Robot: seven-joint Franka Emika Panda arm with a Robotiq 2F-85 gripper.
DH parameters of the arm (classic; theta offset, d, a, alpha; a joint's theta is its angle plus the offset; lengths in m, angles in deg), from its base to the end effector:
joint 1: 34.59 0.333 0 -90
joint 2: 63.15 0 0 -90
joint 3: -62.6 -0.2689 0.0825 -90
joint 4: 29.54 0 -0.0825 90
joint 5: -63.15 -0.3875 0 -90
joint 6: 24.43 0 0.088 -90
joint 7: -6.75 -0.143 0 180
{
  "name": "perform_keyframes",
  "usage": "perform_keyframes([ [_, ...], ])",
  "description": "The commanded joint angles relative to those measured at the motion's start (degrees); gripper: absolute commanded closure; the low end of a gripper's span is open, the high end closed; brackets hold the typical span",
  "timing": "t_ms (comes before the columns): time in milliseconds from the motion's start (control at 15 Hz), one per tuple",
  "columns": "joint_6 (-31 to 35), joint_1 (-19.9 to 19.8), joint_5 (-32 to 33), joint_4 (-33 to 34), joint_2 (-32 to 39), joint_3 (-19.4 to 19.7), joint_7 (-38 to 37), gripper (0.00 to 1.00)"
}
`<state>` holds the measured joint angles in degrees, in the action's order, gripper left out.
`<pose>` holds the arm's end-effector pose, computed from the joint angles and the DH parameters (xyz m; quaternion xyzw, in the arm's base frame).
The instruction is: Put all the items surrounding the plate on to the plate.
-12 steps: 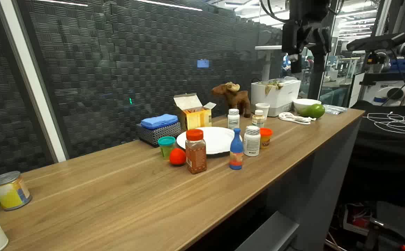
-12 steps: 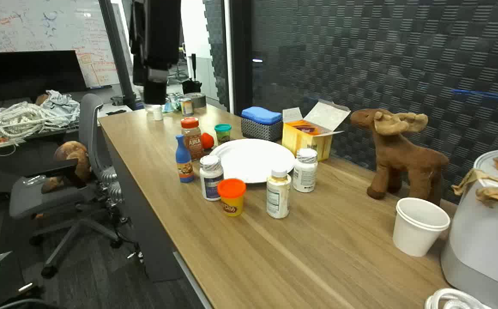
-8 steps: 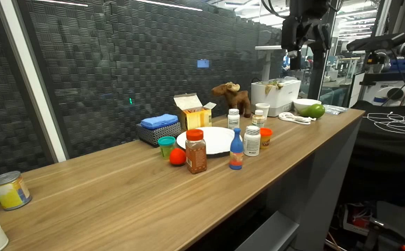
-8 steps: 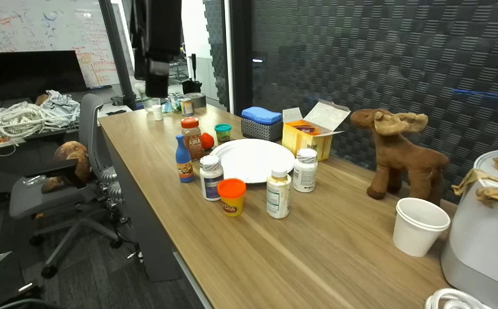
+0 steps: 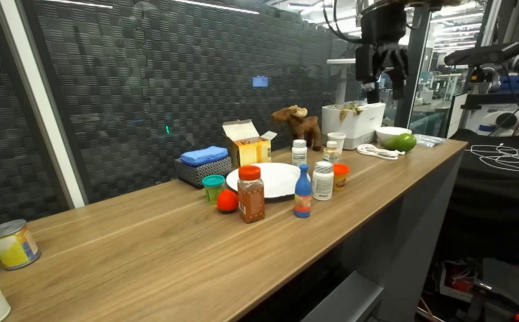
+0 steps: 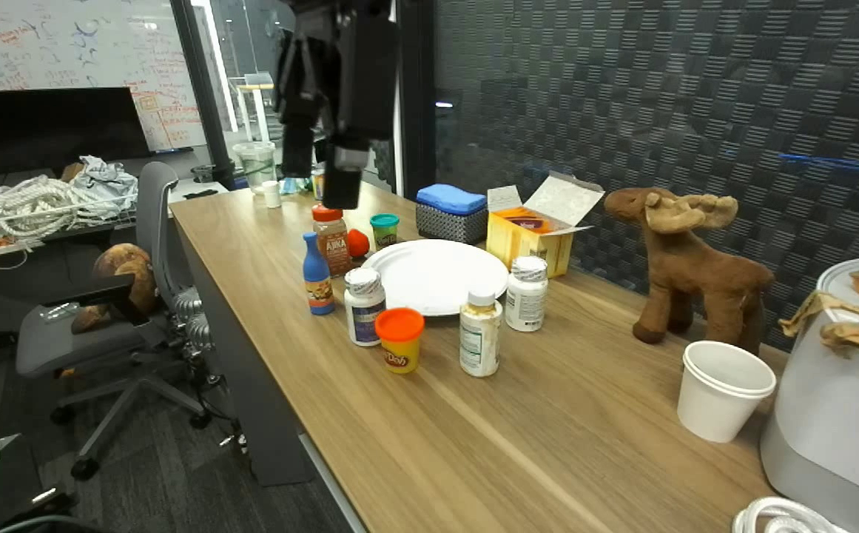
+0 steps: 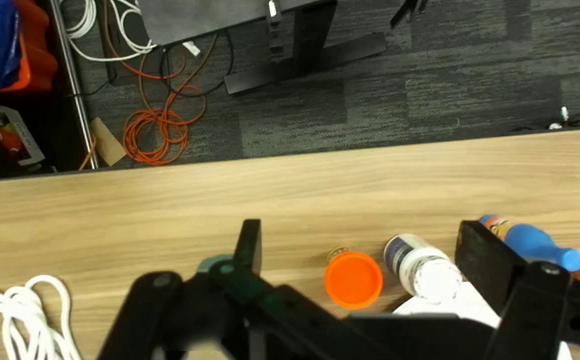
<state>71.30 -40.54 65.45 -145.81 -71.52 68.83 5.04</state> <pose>0.4802 -0.1098 0.4117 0.9876 -0.1147 -0.1070 0.0021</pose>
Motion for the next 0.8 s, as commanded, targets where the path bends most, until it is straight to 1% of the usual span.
perform_keyframes([
  [0,3.5,-0.6,2.8,7.9,8.1,0.8,4.1,0.0],
  [200,12.4,-0.7,-0.4,11.7,13.7,0.8,6.4,0.0],
  [400,19.1,-1.0,-2.7,15.0,18.7,0.5,5.7,0.0],
  [600,24.4,-0.8,-0.8,17.7,23.6,0.5,4.2,0.0],
  [733,25.9,-1.0,-0.4,19.7,26.6,0.6,4.3,0.0],
])
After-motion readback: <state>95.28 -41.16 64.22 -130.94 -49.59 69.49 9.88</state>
